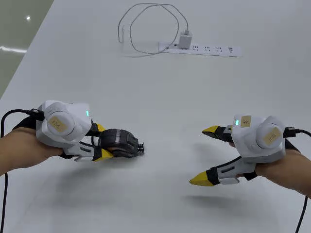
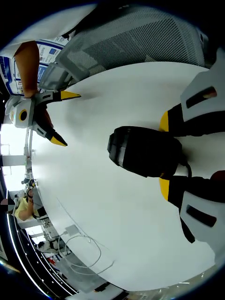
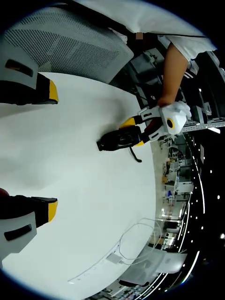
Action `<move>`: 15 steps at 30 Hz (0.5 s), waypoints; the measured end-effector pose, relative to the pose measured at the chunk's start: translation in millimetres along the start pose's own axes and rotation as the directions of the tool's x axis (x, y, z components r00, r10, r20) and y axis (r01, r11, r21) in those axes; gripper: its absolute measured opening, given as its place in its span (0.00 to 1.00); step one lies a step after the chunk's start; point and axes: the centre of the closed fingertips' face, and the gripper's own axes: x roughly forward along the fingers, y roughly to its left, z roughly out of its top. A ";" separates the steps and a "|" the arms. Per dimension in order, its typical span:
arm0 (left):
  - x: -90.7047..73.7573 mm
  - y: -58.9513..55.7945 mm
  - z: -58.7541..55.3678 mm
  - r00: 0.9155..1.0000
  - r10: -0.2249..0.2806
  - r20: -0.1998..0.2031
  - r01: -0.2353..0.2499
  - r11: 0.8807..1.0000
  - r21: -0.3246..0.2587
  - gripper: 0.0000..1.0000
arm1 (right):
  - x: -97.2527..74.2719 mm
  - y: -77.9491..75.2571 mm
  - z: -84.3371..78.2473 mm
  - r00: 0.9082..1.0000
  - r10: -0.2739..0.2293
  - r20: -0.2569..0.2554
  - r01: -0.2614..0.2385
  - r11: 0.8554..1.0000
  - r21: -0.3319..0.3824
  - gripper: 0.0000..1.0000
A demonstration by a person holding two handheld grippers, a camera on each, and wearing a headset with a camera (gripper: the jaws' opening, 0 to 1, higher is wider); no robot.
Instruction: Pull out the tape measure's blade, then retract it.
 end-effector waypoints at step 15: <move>1.4 1.1 -0.9 1.000 -0.003 -0.013 0.003 1.000 -0.007 0.27 | 26.6 -1.4 20.2 0.999 0.035 0.028 -0.033 0.998 -0.049 0.74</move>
